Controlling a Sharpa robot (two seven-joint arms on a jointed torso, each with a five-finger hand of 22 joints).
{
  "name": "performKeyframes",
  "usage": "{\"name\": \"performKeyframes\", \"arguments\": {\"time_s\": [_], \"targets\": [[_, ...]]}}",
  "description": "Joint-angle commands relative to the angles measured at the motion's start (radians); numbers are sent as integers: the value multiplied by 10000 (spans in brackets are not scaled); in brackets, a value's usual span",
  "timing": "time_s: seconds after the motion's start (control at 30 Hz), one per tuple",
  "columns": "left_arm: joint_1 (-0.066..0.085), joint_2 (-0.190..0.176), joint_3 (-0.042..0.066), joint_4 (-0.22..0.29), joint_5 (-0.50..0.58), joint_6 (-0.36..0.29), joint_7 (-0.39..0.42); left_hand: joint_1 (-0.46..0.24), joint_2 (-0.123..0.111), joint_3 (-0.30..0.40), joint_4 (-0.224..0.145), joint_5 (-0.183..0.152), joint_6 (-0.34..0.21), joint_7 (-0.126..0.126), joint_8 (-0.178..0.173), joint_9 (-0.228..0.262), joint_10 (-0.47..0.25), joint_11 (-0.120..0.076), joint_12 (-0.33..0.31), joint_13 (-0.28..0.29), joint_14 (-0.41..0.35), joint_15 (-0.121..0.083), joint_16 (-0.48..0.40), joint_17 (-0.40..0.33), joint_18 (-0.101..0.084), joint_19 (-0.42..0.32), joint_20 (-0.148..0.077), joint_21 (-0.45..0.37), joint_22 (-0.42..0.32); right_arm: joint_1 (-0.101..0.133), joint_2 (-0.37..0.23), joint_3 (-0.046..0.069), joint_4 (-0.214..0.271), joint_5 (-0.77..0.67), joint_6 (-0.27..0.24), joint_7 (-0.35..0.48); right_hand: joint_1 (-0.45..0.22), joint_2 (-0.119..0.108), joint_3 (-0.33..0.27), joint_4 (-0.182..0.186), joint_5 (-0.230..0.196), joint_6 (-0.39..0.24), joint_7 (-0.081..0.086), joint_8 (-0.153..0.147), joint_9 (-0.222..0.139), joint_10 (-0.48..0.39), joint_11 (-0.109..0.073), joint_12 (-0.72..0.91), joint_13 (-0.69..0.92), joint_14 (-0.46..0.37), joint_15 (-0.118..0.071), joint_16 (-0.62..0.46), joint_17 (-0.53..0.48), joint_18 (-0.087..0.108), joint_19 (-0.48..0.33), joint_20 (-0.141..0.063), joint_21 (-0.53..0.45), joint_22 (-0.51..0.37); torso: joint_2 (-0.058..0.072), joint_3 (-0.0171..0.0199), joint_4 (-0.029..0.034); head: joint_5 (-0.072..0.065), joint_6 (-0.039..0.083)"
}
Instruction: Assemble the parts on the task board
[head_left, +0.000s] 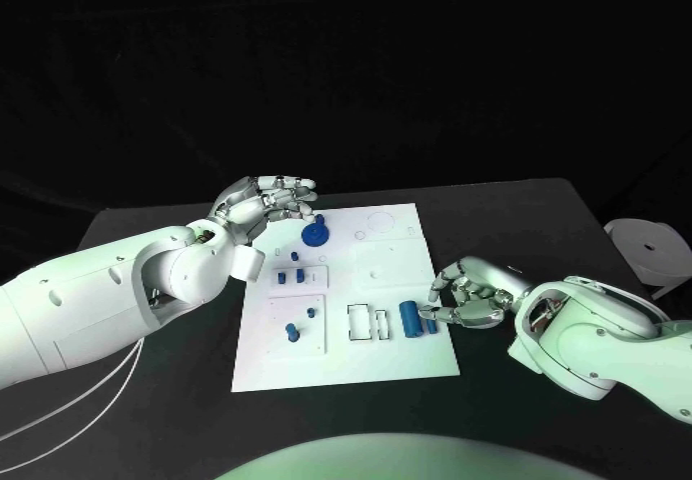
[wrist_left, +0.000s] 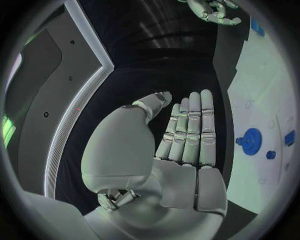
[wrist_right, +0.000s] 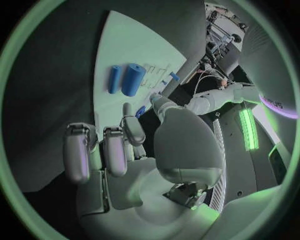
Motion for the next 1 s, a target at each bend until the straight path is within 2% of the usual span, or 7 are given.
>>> {"name": "performKeyframes", "arguments": {"time_s": [0.03, 0.17, 0.33, 0.5, 0.73, 0.83, 1.0], "targets": [[1, -4, 7, 27, -25, 177, 60, 3, 84, -63, -23, 12, -56, 18, -64, -12, -84, 17, -56, 10, -41, 1, -53, 11, -5, -43, 2, -31, -15, -70, 128, 0, -47, -952, 274, -592, -104, 0, -56, 38, 55, -83, 15, 33, 17, -44, -15, -42, -48, 632, -38, 29, 477, -106, 601, 2, 4, 2275, 4, -13, 8, -40, -18], [0, -16, 7, 36, -25, 182, 55, 3, 84, -63, -23, 12, -56, 18, -64, -12, -84, 17, -56, 10, -41, 1, -53, 11, -5, -43, 2, -31, -15, -137, 277, -5, -136, -1211, 306, -677, -98, -3, -72, 51, 47, -87, 16, 32, 19, -55, -15, -57, -60, 630, -37, 26, 467, -103, 596, 2, -10, 2271, 14, -19, 23, -54, -5], [-1, -33, 7, 45, -25, 188, 55, -15, 94, -72, -12, 12, -54, 19, -68, -10, -89, 19, -54, 15, -47, 5, -52, 25, -3, -44, 8, -43, -19, -219, 467, -10, -246, -1459, 286, -722, -70, -5, -103, 75, 34, -91, 16, 35, 24, -46, -16, -41, -33, 632, -36, 32, 483, -112, 610, 3, 29, 2282, 16, -2, -5, -5, -23], [-1, -46, 7, 57, -25, 205, 47, -15, 94, -72, -12, 12, -54, 19, -68, -10, -89, 19, -54, 15, -47, 5, -52, 25, -3, -44, 8, -43, -19, -306, 694, -12, -388, -1621, 289, -778, -62, -4, -107, 77, 34, -90, 15, 36, 26, -48, -16, -45, -36, 631, -36, 31, 480, -110, 608, 3, 23, 2280, 21, 2, 1, 25, -53], [-1, -73, 7, 69, -24, 233, 20, -15, 94, -72, -12, 12, -54, 19, -68, -10, -89, 19, -54, 15, -47, 5, -52, 25, -3, -44, 8, -43, -19, -429, 951, -14, -626, -1644, 377, -869, -51, 21, -151, 142, 41, -91, 17, 42, 34, -48, -14, -41, -17, 624, -35, 19, 451, -104, 595, 5, -8, 2271, 24, -7, 26, 37, -106], [-1, -88, 7, 74, -24, 234, 17, -15, 94, -72, -12, 12, -54, 19, -68, -10, -89, 19, -54, 15, -47, 5, -52, 25, -3, -44, 8, -43, -19, -492, 1050, -14, -705, -1654, 424, -904, -51, 25, -164, 159, 41, -93, 17, 43, 36, -49, -14, -42, -15, 623, -34, 18, 449, -102, 592, 5, -15, 2269, 20, -11, 1, 77, -120], [-1, -104, 7, 83, -24, 238, 13, -15, 94, -72, -12, 12, -54, 19, -68, -10, -89, 19, -54, 15, -47, 5, -52, 25, -3, -44, 8, -43, -19, -583, 1209, -15, -833, -1703, 490, -976, -46, 36, -204, 211, 38, -95, 17, 46, 42, -49, -12, -40, -1, 621, -33, 15, 441, -104, 594, 6, -8, 2272, 14, -14, -1, 104, -119]]}}
